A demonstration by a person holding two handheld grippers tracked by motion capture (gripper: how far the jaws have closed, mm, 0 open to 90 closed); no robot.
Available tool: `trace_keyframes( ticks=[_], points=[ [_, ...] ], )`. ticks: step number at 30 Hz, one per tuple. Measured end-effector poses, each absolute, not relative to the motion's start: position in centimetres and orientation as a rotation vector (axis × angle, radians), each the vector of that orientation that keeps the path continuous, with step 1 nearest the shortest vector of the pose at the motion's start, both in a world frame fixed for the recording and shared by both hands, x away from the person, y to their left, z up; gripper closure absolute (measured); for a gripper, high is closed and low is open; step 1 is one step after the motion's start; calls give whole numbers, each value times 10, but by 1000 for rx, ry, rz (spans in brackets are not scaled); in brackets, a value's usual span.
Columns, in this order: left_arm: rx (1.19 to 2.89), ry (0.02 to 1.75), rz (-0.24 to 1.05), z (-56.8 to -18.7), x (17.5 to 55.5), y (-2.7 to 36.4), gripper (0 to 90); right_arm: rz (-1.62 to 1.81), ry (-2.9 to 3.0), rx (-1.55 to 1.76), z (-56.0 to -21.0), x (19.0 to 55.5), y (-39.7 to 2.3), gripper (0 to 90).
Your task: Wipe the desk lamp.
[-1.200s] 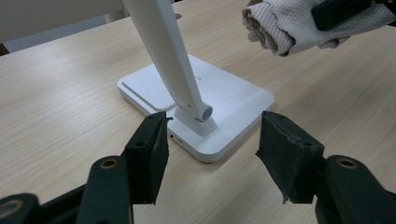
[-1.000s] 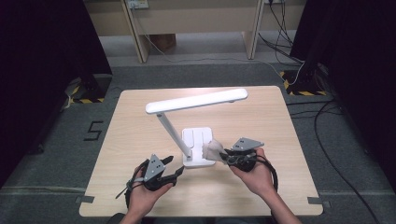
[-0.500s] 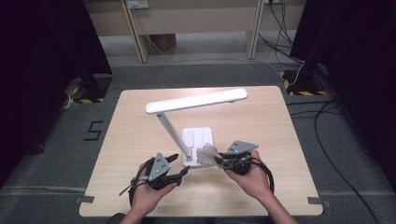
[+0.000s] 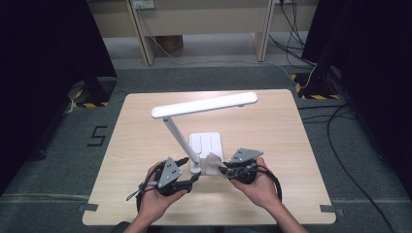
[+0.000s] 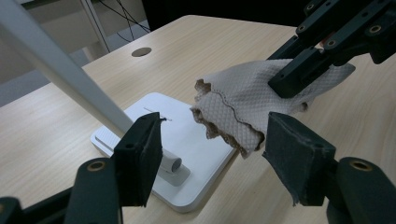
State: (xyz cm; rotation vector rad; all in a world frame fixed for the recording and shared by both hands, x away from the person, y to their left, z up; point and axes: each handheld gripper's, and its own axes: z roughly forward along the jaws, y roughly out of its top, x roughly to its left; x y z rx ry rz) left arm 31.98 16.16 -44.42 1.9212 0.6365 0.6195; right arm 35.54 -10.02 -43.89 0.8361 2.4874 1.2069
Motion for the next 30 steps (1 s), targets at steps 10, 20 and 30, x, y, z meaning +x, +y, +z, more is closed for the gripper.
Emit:
trace_keyframes(
  ticks=[10,20,30],
  points=[
    [1958,565,621,-443,320,151,320,1198,2521,815,-441,355,-95,770],
    [2061,483,596,-453,333,142,305,1218,2556,758,-438,353,-92,768],
    [2103,405,593,-456,335,144,441,1238,2568,720,-435,353,-90,767]
  ],
)
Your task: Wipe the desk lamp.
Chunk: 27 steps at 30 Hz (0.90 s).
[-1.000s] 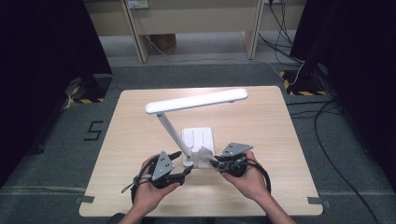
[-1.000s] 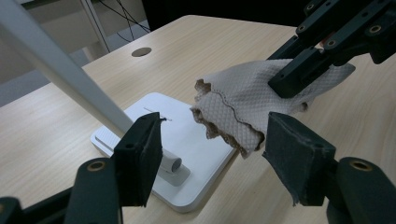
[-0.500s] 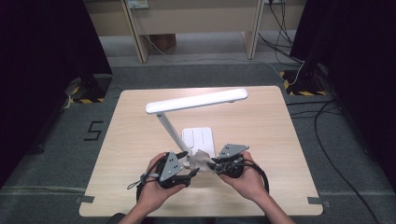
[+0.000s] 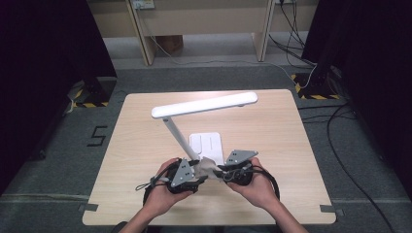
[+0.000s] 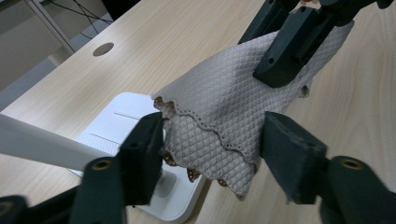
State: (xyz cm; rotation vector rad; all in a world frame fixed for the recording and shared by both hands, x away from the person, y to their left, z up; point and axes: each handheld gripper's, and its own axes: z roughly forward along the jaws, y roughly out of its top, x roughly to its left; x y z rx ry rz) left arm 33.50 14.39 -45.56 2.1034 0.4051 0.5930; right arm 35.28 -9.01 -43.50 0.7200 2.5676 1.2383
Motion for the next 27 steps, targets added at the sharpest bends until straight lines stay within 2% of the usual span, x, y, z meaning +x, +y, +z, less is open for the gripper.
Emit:
trace_keyframes(
  ticks=[4,11,15,18,22,27],
  points=[
    [2106,382,594,-455,335,146,515,1241,2579,713,-435,352,-89,767],
    [2117,366,591,-453,336,145,468,1246,2592,682,-435,352,-87,767],
    [2121,354,589,-453,336,145,499,1242,2598,672,-435,352,-85,767],
    [2128,355,586,-454,336,147,577,1252,2600,664,-434,352,-85,766],
    [2110,389,562,-453,332,149,763,1271,2585,675,-434,352,-84,757],
    [2075,436,564,-451,329,154,812,1310,2571,675,-433,353,-81,724]
  ],
)
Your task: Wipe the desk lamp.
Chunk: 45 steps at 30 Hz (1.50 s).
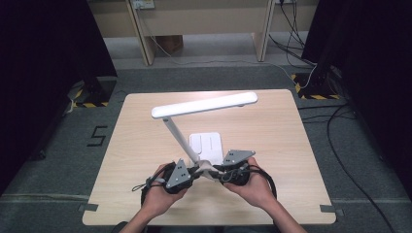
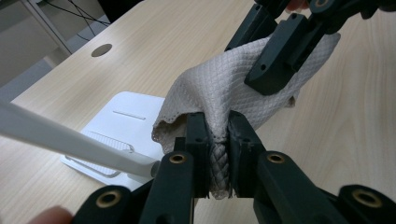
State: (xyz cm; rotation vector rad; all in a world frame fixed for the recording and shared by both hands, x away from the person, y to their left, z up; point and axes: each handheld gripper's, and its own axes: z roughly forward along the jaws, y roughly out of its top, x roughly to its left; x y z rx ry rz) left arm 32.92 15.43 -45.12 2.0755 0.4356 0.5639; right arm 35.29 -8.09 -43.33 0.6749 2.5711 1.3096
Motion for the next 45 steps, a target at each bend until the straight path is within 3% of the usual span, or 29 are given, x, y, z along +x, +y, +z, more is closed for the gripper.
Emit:
trace_keyframes(
  ticks=[10,11,15,22,27,31,32,37,45],
  points=[
    [2025,481,595,-449,325,168,824,1354,2547,646,-428,354,-74,623],
    [2016,489,611,-448,324,171,824,1377,2528,641,-427,355,-73,570],
    [2010,493,637,-447,323,178,824,1410,2486,647,-422,356,-75,502],
    [2006,495,697,-443,318,189,825,1512,2373,698,-414,364,-84,480],
    [2001,501,733,-439,312,198,826,1572,2285,848,-418,378,-94,530],
    [1996,507,745,-436,309,203,826,1499,2271,911,-429,388,-97,629],
    [1989,518,757,-434,307,208,826,1423,2290,927,-438,393,-96,702],
    [1969,539,783,-426,303,218,826,1271,2364,927,-460,403,-83,818],
    [1951,539,818,-413,302,228,825,1156,2408,968,-486,409,-67,855]
  ],
)
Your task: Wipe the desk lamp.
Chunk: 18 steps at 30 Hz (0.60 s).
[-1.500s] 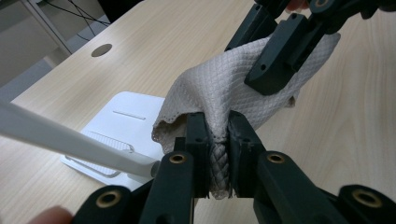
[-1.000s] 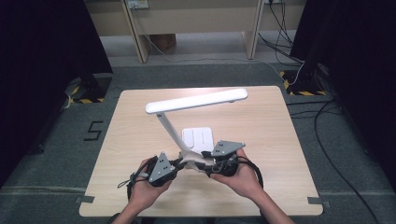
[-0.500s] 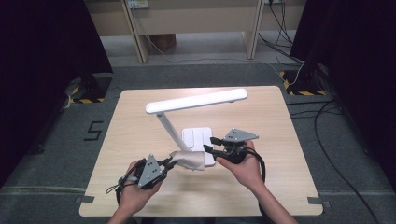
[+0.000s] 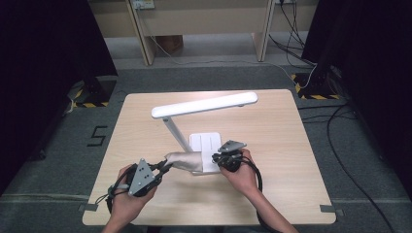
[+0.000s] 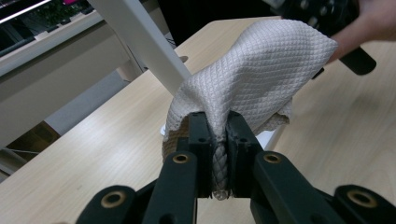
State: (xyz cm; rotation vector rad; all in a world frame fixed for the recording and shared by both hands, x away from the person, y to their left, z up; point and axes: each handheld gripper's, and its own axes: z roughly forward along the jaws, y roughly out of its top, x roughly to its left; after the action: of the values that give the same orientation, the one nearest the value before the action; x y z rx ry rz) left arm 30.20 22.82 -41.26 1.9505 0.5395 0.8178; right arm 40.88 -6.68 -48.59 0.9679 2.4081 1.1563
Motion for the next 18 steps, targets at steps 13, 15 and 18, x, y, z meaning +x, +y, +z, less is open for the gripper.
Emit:
trace_keyframes(
  ticks=[13,15,18],
  points=[
    [1879,544,897,-384,307,240,826,1110,2400,996,-503,417,-59,833],
    [1868,547,909,-380,308,241,826,1118,2391,999,-504,417,-59,833],
    [1850,551,928,-374,310,244,826,1123,2391,1003,-504,418,-59,843]
  ],
)
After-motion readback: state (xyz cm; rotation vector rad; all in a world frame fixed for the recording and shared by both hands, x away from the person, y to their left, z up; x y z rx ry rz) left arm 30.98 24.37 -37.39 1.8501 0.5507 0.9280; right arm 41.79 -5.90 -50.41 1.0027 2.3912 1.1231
